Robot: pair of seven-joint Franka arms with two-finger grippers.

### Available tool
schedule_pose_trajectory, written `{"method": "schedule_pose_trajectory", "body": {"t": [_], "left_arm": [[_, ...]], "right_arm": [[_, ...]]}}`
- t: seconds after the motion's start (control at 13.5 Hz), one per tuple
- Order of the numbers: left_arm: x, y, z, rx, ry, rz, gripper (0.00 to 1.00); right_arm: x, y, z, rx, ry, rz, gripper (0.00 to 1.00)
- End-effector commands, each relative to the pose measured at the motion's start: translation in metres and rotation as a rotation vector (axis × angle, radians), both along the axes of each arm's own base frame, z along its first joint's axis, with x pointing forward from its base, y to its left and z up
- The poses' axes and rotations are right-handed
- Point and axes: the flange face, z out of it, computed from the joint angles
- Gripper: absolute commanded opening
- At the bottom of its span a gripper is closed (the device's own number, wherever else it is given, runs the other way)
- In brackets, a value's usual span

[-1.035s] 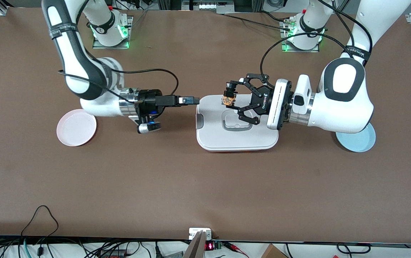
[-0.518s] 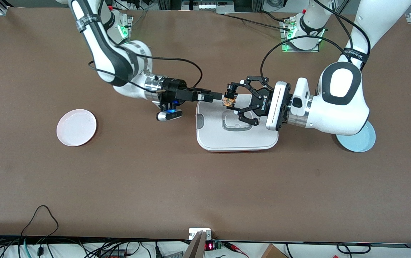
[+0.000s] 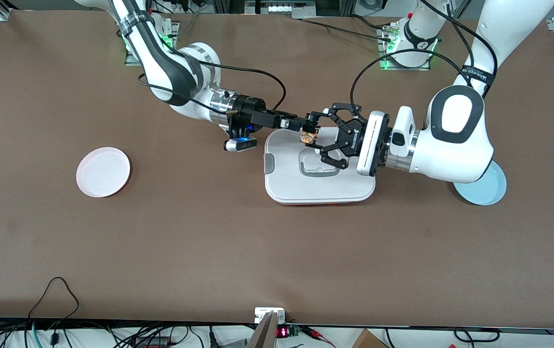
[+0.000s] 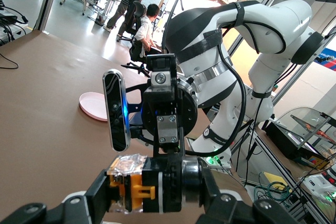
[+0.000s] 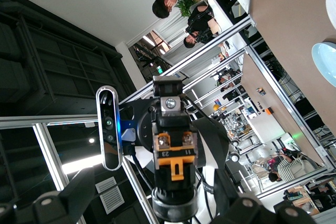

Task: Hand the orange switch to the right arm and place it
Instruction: 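Close the right gripper on the switch held by the left gripper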

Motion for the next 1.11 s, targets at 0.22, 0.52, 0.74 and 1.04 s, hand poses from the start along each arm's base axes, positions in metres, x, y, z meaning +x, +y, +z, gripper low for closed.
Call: {"method": "schedule_pose_trajectory", "body": {"t": [0.22,0.52,0.74,1.04], "left_arm": [[-0.004,0.003,0.006,-0.027,-0.018,-0.007,0.0],[-0.004,0.004,0.008,-0.029,-0.018,-0.007,0.0],[-0.002,0.008,0.01,-0.029,-0.023,-0.002,0.0],[-0.003,0.007,0.01,-0.031,-0.014,-0.011,0.0]], "right_arm": [[0.0,0.006,0.006,0.026,-0.01,-0.033,0.9],[0.003,0.01,0.006,0.026,-0.026,-0.038,0.77],[0.0,0.016,-0.001,0.016,-0.043,-0.038,0.7],[0.002,0.03,-0.004,0.024,-0.052,-0.051,0.64]]}}
